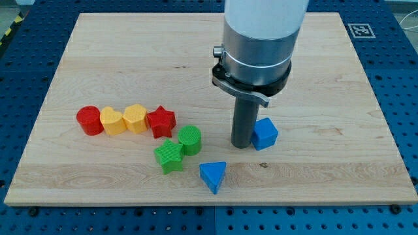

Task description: Push the green circle below the red star

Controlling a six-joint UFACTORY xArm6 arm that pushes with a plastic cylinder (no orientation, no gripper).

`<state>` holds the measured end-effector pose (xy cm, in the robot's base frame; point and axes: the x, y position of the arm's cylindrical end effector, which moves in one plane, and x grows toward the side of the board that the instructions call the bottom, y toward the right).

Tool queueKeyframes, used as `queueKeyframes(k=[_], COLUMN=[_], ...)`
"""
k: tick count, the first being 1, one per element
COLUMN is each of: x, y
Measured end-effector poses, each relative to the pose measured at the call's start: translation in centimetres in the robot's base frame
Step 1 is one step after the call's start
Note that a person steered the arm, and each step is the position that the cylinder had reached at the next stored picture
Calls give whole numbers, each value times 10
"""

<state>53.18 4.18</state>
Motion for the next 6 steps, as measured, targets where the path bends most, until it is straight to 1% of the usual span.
queueKeyframes(k=[4,6], x=[1,15], y=[-75,-103])
